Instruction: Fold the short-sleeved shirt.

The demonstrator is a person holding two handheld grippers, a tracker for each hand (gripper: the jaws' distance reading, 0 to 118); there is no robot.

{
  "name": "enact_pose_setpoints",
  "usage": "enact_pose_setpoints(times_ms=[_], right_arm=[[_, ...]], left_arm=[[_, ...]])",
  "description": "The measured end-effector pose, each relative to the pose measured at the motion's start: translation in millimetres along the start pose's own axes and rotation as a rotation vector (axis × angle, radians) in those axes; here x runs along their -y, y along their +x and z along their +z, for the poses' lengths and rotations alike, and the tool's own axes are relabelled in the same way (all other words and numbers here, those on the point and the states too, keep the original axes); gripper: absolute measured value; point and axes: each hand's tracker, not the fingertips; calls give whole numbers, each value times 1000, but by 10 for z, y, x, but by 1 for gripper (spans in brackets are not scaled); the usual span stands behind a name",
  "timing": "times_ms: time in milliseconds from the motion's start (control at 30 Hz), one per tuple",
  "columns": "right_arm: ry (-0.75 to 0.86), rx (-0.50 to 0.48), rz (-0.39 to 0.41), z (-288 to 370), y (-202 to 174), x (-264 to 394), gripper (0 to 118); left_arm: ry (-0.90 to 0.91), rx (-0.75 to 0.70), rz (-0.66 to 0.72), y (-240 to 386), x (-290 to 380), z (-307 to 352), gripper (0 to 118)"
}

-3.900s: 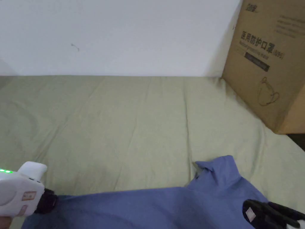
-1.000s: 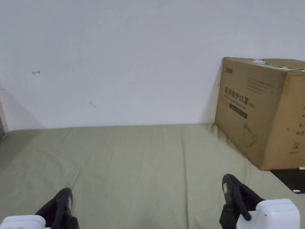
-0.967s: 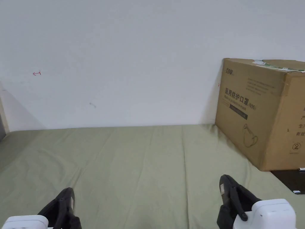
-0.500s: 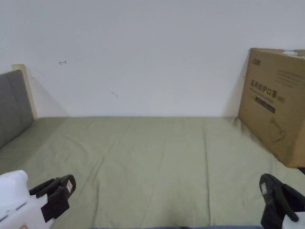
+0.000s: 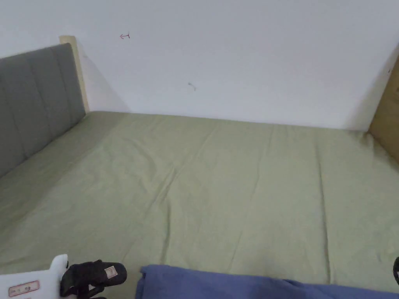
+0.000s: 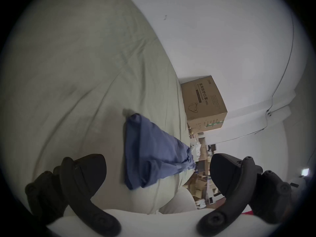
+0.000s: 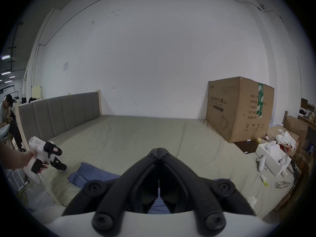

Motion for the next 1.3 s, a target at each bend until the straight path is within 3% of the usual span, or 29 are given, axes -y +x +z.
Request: enact_pose_setpoints(times_ms=[167, 233, 300, 333, 367, 400, 433, 467, 633, 733, 800, 900, 933, 967, 1033, 1133, 1200, 1233, 1300], right_arm=[[-71, -46, 53, -135, -168, 57, 0], [-86, -61, 62, -179, -213, 69, 0], [-97, -74, 61, -213, -255, 72, 0], [-101, -89, 52, -228, -258, 81, 0], [-107, -129, 28, -245, -260, 95, 0], [-112, -141, 10, -260, -260, 109, 0], [-121, -130, 7, -271, -269, 111, 0], [-130, -124, 7, -277, -272, 113, 0], [-117, -136, 32, -190, -213, 77, 0], [-102, -137, 50, -114, -166, 62, 0], [-89, -151, 33, -43, -116, 66, 0], [-80, -166, -1, 56, -30, 112, 0], [-80, -167, -5, 82, -3, 132, 0], [-80, -166, -9, 111, 32, 157, 0], [-82, -158, -20, 159, 124, 231, 0], [-124, -111, -63, 222, 276, 303, 0], [-129, -80, -88, 294, 405, 325, 0], [-129, -71, -94, 323, 460, 326, 0], [-131, -41, -98, 386, 575, 325, 0]], left_arm=[[-98, 292, 107, -105, 252, -494, 118], [-173, 273, 121, -69, 334, -763, 118], [-196, 165, -24, 58, 396, -948, 108], [-190, 89, -71, 79, 419, -1024, 87], [-198, -66, -110, 84, 469, -1167, 30], [-203, -218, -137, -12, 540, -1228, 7], [-151, -3, -52, -34, 267, -907, 7], [-160, -27, -69, 29, 247, -916, 7], [-174, -334, -308, 652, 277, -669, 7], [-145, -535, -522, 1023, 240, -413, 7], [-115, -686, -557, 1146, 226, -184, 7], [-131, -976, -766, 1474, 359, -191, 8], [-128, -990, -786, 1552, 392, -234, 8], [-129, -926, -744, 1673, 442, -310, 8], [-118, -642, -610, 1905, 494, -548, 8], [-185, -493, -581, 2130, 646, -1247, 11], [-293, -441, -544, 2201, 783, -1756, 25], [-328, -417, -534, 2189, 839, -1991, 25], [-393, -408, -508, 2160, 927, -2323, 100]])
